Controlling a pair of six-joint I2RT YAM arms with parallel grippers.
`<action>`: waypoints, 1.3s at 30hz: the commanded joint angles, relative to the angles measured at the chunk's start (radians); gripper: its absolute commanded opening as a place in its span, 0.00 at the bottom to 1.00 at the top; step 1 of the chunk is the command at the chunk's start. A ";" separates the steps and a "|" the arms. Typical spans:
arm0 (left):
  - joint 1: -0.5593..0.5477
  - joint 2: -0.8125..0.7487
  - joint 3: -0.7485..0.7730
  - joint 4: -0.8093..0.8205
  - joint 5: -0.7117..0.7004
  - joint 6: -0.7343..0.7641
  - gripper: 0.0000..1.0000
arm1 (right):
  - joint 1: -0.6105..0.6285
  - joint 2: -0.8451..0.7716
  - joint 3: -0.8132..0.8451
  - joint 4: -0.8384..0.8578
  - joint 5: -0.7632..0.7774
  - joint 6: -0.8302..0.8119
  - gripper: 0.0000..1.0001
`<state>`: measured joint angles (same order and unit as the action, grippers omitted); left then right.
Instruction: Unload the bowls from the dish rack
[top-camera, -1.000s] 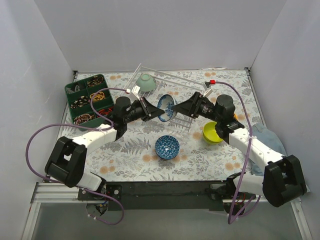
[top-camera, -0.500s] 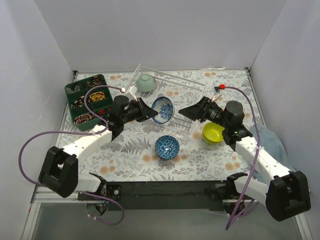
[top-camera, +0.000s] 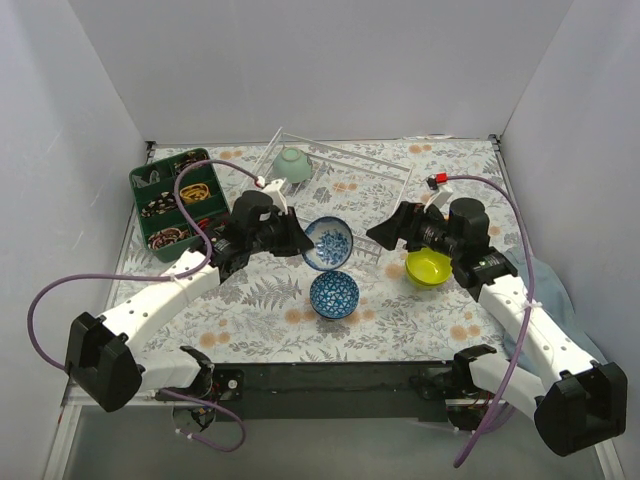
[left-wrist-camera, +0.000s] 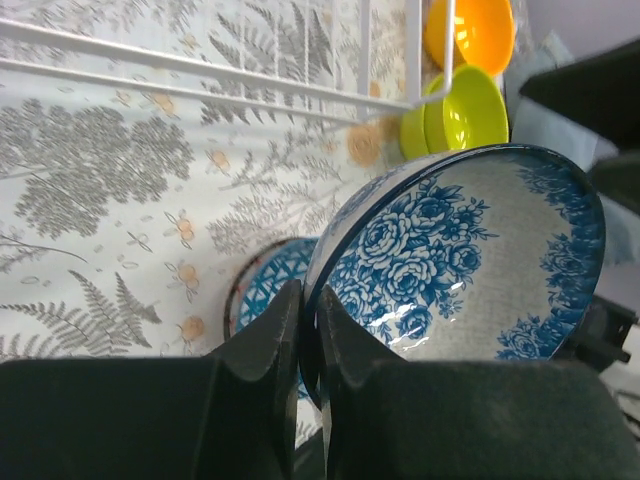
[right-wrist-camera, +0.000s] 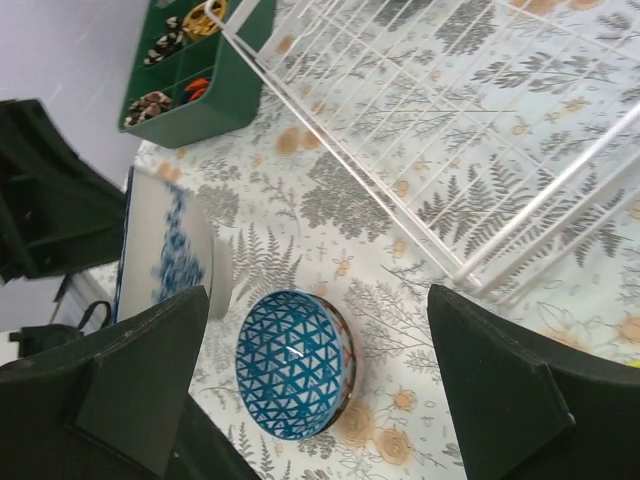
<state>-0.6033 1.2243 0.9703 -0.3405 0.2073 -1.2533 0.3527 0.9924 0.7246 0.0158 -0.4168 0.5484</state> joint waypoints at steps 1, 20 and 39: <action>-0.098 0.033 0.105 -0.166 -0.042 0.054 0.00 | -0.008 -0.040 0.081 -0.155 0.136 -0.157 0.99; -0.306 0.184 0.160 -0.293 -0.301 0.118 0.02 | -0.006 -0.046 0.067 -0.214 0.214 -0.168 0.99; -0.329 0.204 0.074 -0.186 -0.387 0.120 0.07 | -0.008 -0.051 0.058 -0.231 0.216 -0.174 0.98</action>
<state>-0.9272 1.4372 1.0557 -0.5762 -0.1532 -1.1397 0.3481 0.9554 0.7639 -0.2207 -0.2108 0.3878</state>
